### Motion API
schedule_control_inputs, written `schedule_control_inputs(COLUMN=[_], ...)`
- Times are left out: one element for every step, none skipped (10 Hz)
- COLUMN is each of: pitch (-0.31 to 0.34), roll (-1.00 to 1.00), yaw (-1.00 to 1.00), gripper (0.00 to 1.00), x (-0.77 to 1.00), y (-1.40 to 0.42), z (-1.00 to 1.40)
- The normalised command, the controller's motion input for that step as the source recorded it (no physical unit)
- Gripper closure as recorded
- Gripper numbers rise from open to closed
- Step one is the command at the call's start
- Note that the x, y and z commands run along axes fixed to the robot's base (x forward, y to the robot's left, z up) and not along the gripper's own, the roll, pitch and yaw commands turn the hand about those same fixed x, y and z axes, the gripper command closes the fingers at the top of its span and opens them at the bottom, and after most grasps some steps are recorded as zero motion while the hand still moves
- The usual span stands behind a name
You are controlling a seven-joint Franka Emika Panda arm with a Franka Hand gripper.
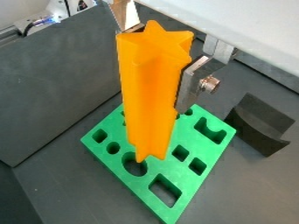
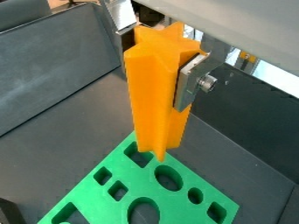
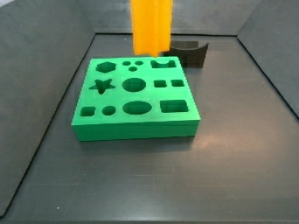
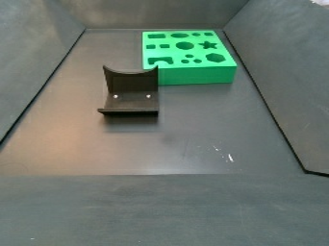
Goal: Insert the star object.
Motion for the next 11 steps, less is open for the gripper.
schedule_control_inputs(pitch=[0.000,-0.070,-0.071,-0.090,-0.091,-0.074,-0.036,0.000,0.000,0.000,0.000], roll=[0.16,0.04,0.00,0.02,0.03,0.00,0.04,0.03,0.00,0.00,-0.07], yaw=[-0.08,-0.23,-0.29,-0.28,-0.28,-0.24,-0.20,-0.16,-0.14,-0.18,-0.21], gripper=[1.00,1.00,1.00,1.00,1.00,1.00,1.00,1.00,1.00,1.00,1.00], x=[-0.22,-0.74,-0.81,-0.86,-0.85,-0.67,-0.53,-0.35,-0.27,-0.29,-0.19], y=[0.12,0.36,0.51,0.51,0.50,0.38,0.28,0.20,0.13,0.04,0.00], z=[-0.43,-0.69,-0.79,-0.87,-0.85,-0.69,-0.54,-0.32,-0.21,-0.15,-0.19])
